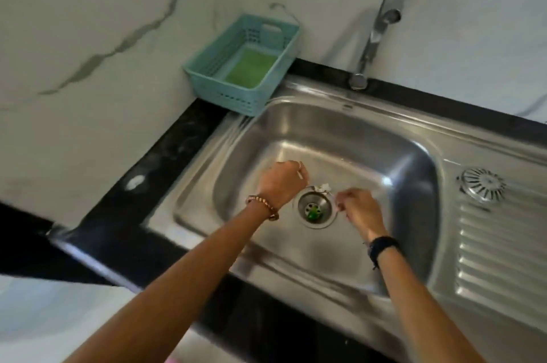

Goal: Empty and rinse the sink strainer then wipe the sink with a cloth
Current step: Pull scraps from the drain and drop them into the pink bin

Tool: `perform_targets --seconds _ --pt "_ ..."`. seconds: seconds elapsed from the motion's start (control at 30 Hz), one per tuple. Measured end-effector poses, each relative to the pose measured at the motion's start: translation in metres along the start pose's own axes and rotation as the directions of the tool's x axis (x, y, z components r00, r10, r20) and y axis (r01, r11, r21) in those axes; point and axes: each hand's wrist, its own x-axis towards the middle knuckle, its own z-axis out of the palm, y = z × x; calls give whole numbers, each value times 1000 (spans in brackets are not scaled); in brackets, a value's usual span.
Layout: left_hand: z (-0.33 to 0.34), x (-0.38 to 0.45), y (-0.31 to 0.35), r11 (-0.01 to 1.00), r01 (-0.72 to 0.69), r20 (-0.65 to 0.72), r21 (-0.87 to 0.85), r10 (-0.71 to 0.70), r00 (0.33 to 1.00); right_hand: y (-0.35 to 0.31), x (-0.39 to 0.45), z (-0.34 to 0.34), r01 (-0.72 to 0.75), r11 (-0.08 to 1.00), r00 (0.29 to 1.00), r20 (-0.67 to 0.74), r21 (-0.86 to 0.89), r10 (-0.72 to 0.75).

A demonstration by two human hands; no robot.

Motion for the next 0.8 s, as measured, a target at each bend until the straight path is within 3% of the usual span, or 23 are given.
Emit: perform_targets --seconds 0.1,0.23,0.47,0.6,0.7,0.8 --pt "44 53 -11 975 -48 84 215 30 996 39 41 21 -35 971 995 78 -237 55" --pt "101 93 -28 855 -261 243 448 164 956 69 75 52 39 841 996 88 -540 11" --pt "136 124 -49 760 -388 237 522 307 922 97 105 87 143 694 989 123 -705 -78" --pt "132 121 -54 879 -285 171 382 236 957 104 109 88 222 595 975 186 -773 -121" --pt "123 112 -53 969 -102 68 224 89 994 98 105 76 173 670 984 156 -722 -86" --pt "110 102 -48 993 61 26 104 -64 998 86 98 50 -41 903 999 12 -427 51"
